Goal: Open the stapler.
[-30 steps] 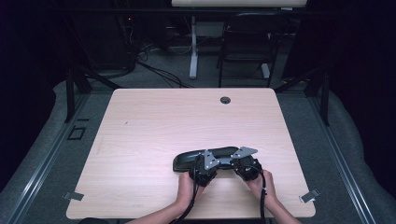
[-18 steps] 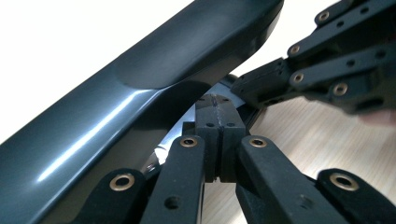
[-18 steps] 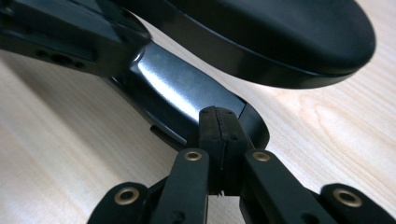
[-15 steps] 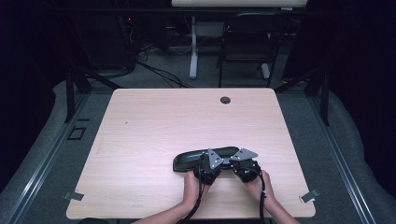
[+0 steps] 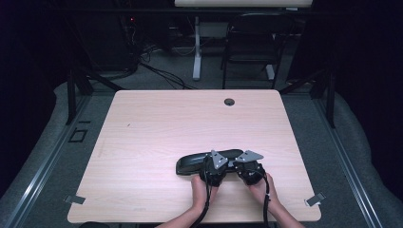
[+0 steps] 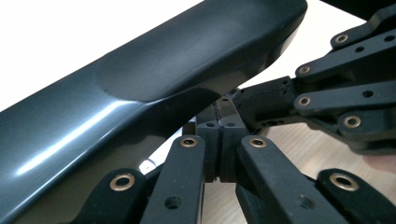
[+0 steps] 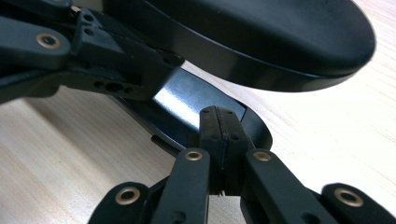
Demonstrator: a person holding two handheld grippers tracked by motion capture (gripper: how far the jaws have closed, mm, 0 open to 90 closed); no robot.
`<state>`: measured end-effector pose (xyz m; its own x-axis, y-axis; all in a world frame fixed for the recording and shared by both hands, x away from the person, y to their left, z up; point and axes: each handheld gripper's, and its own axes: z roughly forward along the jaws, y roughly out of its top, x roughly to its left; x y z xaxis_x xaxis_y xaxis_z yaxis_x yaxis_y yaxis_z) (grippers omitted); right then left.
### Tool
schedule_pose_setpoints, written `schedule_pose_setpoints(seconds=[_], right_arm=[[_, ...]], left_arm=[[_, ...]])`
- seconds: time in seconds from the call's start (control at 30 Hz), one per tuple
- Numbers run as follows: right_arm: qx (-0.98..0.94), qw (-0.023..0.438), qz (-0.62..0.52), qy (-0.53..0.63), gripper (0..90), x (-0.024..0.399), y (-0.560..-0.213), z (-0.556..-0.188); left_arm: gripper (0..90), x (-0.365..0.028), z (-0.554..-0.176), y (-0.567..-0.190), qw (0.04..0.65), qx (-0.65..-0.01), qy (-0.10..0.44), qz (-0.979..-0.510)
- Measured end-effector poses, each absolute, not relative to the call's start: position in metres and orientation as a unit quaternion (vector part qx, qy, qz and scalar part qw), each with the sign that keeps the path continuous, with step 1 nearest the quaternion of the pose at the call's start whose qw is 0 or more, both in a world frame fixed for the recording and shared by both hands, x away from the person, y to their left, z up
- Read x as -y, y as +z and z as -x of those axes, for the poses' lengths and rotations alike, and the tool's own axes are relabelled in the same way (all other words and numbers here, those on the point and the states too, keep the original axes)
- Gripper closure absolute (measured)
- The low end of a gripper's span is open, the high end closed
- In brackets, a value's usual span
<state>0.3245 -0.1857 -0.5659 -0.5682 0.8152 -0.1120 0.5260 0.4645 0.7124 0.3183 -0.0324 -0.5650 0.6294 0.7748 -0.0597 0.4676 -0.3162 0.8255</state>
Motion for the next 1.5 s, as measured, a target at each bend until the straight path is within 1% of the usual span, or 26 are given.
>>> schedule_pose_setpoints(seconds=[0.4, 0.63, 0.93, 1.17, 1.5], right_arm=[[-0.817, 0.220, -0.419, 0.329, 90.0, 0.186, -0.567, -0.325], [-0.812, 0.213, -0.427, 0.336, 90.0, 0.188, -0.568, -0.325], [-0.807, 0.211, -0.432, 0.343, 90.0, 0.189, -0.569, -0.325], [-0.809, 0.213, -0.429, 0.339, 90.0, 0.189, -0.568, -0.324], [-0.808, 0.212, -0.429, 0.343, 90.0, 0.190, -0.569, -0.324]], left_arm=[[90.0, 0.040, -0.322, -0.570, 0.440, -0.416, 0.178, -0.776], [90.0, 0.043, -0.322, -0.571, 0.440, -0.405, 0.187, -0.779], [90.0, 0.046, -0.318, -0.575, 0.457, -0.414, 0.208, -0.759], [90.0, 0.045, -0.317, -0.576, 0.467, -0.425, 0.202, -0.749], [90.0, 0.049, -0.315, -0.576, 0.474, -0.416, 0.206, -0.748]])
